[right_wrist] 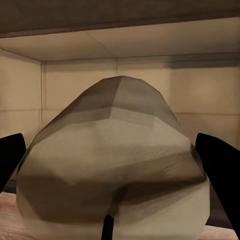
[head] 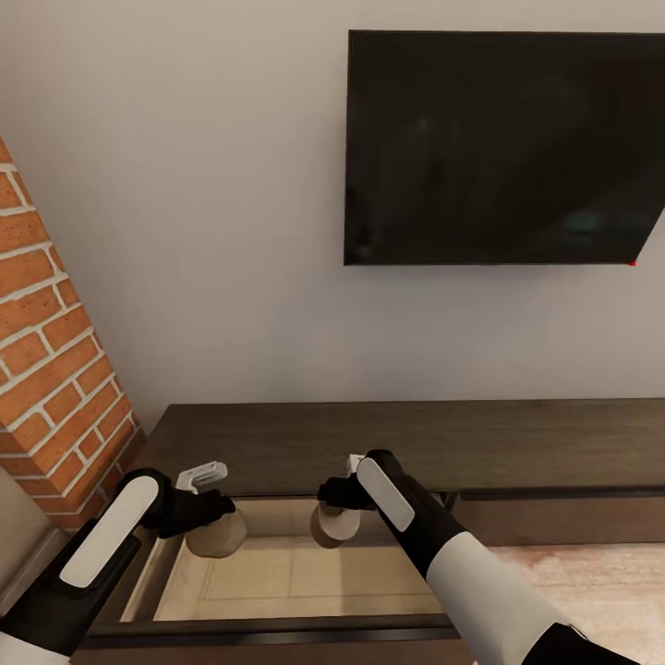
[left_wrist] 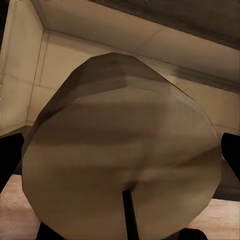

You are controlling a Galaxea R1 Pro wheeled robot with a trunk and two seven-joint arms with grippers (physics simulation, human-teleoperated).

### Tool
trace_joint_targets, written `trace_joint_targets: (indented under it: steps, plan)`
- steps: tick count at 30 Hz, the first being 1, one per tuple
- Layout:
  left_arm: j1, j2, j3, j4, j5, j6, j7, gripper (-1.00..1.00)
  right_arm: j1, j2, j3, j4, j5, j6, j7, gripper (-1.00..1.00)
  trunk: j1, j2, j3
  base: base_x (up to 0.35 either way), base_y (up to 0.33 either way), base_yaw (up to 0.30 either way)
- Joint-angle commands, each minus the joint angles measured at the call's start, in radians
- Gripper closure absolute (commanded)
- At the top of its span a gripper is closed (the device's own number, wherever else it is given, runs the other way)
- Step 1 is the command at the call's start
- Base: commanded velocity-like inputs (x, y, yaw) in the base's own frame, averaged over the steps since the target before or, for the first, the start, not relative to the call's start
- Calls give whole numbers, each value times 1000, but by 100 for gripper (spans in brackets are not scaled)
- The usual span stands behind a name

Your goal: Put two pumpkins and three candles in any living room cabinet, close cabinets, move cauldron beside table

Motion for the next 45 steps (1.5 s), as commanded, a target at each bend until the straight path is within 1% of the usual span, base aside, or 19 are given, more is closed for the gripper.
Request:
trace_joint_targets:
  steps: [1,3,7,12,15,30,45]
  plan:
    - [-1,1,-2,-1,9,0,11,100,-1,0,2,-1,-10,4,-10,100,0,-1,-1,52,5,0]
    - [-1,1,-3,-1,9,0,10,100,-1,0,2,-3,-10,14,-10,100,0,-1,-1,79,35,0]
    - [-1,2,-24,-1,6,0,11,100,-1,0,3,-6,-7,21,-11,100,0,-1,-1,27,15,0]
    - [-1,2,-30,-2,6,0,11,100,-1,0,34,-8,-7,15,-11,100,0,-1,-1,-2,59,0]
    - [-1,2,-31,-4,6,0,11,100,-1,0,42,-9,-7,12,-10,100,0,-1,-1,-2,21,0]
    - [-1,3,-32,-6,6,0,11,100,-1,-1,44,-9,-9,9,-9,100,0,-1,4,-2,2,-58]
    - [-1,5,-31,-7,6,1,10,100,-1,0,45,-9,-9,8,-4,100,0,-1,4,-40,63,-32]
